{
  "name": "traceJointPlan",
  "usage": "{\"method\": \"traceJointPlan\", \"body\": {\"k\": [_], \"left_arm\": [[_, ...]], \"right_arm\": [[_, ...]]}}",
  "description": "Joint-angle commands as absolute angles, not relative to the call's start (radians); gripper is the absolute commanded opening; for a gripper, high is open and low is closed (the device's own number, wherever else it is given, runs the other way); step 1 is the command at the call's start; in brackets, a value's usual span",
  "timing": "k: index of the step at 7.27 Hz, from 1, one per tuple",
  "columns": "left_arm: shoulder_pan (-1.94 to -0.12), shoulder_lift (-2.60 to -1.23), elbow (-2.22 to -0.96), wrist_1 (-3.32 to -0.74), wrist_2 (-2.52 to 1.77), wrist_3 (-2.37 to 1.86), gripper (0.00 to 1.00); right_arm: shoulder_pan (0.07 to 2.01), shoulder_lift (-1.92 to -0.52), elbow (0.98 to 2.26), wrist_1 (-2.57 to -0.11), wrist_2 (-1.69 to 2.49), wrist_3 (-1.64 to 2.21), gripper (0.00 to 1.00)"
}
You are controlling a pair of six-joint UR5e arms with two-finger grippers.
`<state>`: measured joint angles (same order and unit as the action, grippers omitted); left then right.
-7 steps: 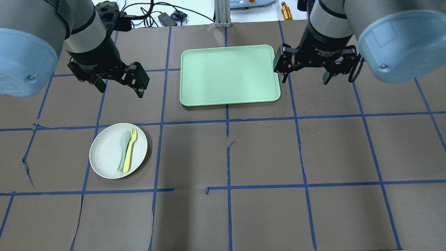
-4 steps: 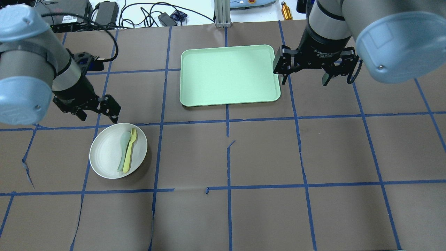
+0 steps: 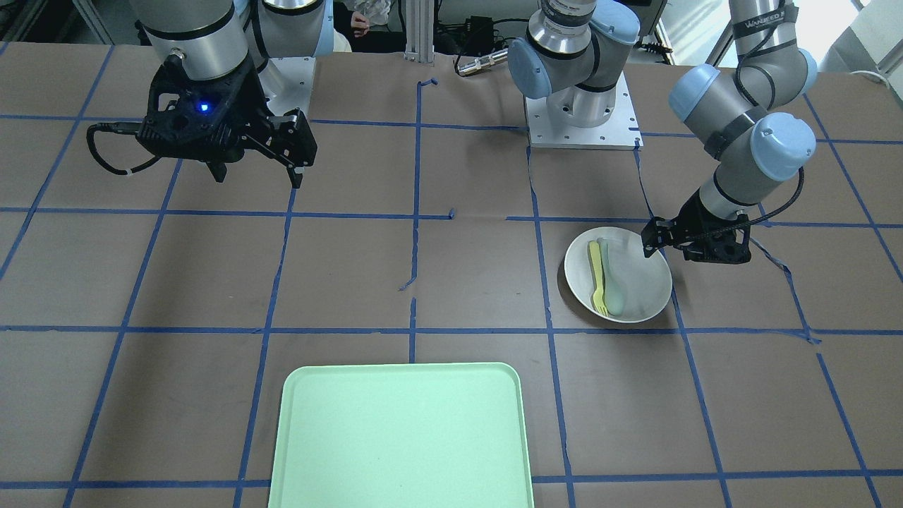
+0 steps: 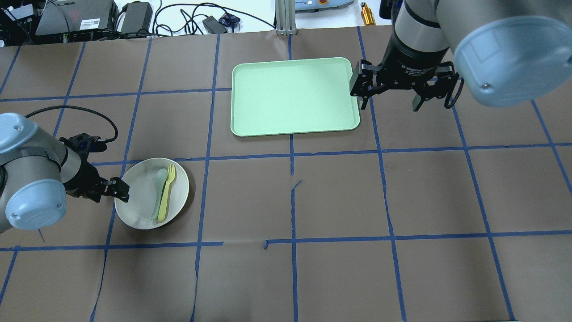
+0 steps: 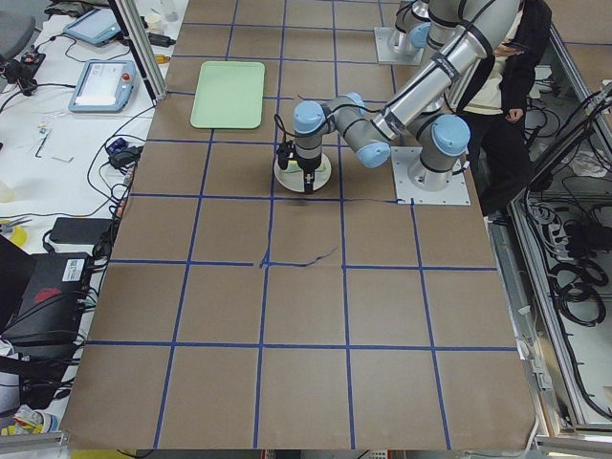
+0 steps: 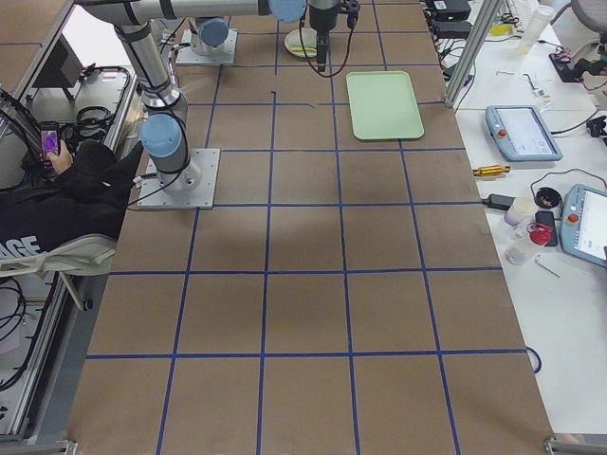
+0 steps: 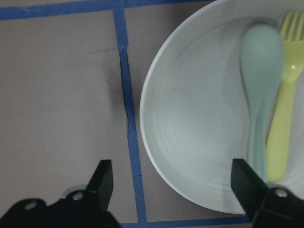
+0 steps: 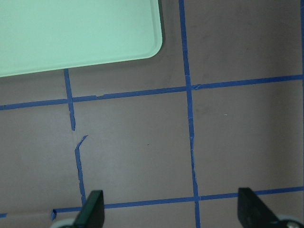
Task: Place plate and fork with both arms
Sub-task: 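Reach the left gripper down to the white plate rim and grasp it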
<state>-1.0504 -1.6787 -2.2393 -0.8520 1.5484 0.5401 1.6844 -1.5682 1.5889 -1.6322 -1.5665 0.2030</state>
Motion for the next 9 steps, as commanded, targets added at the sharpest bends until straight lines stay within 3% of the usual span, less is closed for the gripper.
{"method": "traceJointPlan", "body": {"k": [1, 2, 3, 4, 7, 9], "left_arm": [[-1.029, -1.75, -2.25, -0.78, 1.528, 0.542, 0.52], [-1.028, -1.768, -2.25, -0.741, 1.534, 0.535, 0.47], [-1.029, -1.776, -2.243, -0.739, 1.539, 0.494, 0.15], [-1.032, -1.773, -2.224, -0.748, 1.526, 0.461, 0.0], [-1.064, -1.76, -2.151, -0.838, 1.446, 0.433, 0.0], [-1.158, -1.792, -1.972, -1.05, 1.15, 0.263, 0.0]], "right_arm": [[1.684, -1.568, 1.589, -1.632, -1.566, 0.204, 1.0], [1.684, -1.568, 1.591, -1.632, -1.566, 0.204, 1.0], [1.684, -1.568, 1.591, -1.632, -1.566, 0.204, 1.0], [1.684, -1.568, 1.591, -1.632, -1.566, 0.204, 1.0], [1.684, -1.568, 1.591, -1.629, -1.568, 0.202, 1.0], [1.684, -1.568, 1.591, -1.628, -1.568, 0.202, 1.0]]}}
